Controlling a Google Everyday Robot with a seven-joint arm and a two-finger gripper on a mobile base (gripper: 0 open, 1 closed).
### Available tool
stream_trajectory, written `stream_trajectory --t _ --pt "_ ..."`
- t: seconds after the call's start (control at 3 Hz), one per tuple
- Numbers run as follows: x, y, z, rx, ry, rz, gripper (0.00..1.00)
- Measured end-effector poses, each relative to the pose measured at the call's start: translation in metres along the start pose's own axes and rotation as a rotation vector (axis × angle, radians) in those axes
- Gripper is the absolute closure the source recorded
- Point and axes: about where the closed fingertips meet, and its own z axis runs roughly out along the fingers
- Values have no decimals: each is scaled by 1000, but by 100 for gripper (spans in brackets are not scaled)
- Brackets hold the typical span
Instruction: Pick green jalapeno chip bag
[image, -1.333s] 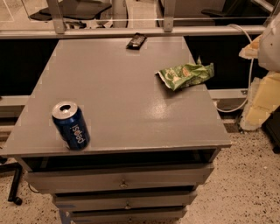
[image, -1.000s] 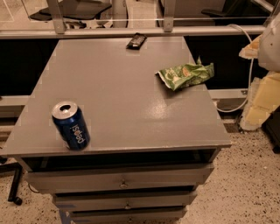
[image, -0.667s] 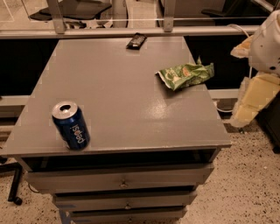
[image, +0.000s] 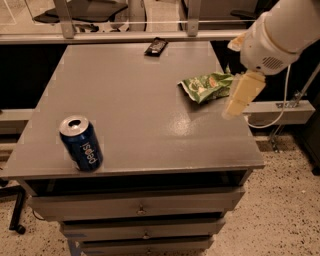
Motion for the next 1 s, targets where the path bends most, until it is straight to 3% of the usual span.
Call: stream_trajectory --t 0.33,0.67,1.0 --pt "-13 -39 34 35 -69 10 0" --pt "-13 -76 66 40 -124 69 0" --pt "-1 -98 99 30 -148 143 0"
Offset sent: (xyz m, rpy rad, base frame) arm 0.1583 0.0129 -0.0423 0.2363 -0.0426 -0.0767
